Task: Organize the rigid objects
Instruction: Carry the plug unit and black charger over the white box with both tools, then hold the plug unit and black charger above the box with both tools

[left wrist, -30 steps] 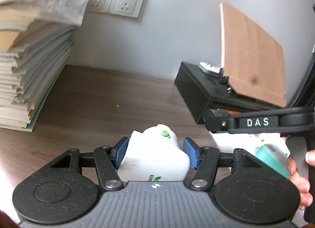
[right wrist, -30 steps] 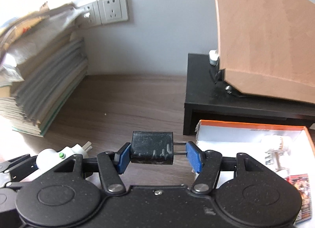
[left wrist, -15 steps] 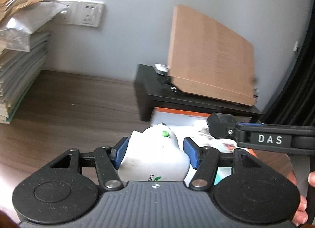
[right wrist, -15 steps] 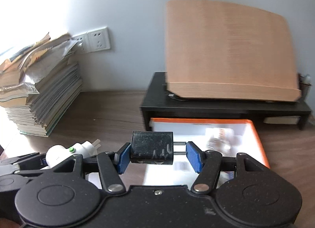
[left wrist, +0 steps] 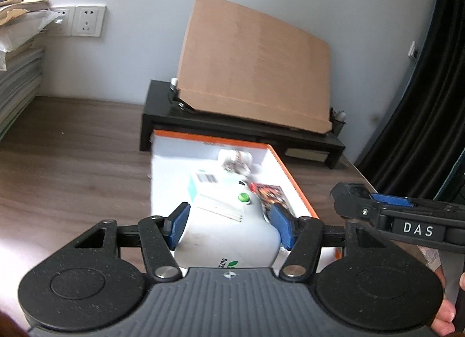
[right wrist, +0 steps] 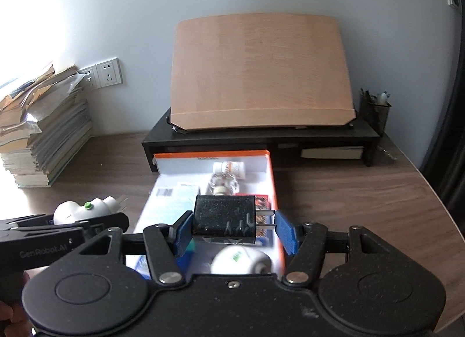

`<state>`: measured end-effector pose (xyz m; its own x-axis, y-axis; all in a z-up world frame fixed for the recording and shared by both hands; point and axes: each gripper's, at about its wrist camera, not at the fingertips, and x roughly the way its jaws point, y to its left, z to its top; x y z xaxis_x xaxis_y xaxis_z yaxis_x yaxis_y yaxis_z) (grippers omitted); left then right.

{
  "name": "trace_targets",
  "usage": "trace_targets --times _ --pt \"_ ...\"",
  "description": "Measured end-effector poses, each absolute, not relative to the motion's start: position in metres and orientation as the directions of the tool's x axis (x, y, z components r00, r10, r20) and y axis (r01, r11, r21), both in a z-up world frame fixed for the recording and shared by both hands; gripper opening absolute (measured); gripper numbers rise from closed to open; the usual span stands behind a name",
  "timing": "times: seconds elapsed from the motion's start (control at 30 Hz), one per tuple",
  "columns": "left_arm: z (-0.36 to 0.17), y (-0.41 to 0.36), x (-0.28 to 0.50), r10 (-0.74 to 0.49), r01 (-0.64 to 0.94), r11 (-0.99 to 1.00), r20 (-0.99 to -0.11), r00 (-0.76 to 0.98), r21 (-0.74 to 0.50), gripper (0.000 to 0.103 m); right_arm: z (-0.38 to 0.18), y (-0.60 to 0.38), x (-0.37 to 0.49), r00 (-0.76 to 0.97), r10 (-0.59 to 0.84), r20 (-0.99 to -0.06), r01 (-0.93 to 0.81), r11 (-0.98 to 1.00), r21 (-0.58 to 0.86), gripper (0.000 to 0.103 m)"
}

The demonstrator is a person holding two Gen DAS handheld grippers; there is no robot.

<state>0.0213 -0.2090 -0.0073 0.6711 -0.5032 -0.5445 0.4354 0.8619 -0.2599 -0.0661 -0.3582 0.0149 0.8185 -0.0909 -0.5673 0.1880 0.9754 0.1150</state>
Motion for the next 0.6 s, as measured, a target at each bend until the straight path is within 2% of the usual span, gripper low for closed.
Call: trace_targets --times 0.6 --pt "-0.014 -0.231 -0.01 -0.409 0.355 0.911 -0.589 0.697 -0.213 0.061 0.001 -0.359 -0.096 0.835 0.0 -0.55 0.097 0.984 0.147 0.072"
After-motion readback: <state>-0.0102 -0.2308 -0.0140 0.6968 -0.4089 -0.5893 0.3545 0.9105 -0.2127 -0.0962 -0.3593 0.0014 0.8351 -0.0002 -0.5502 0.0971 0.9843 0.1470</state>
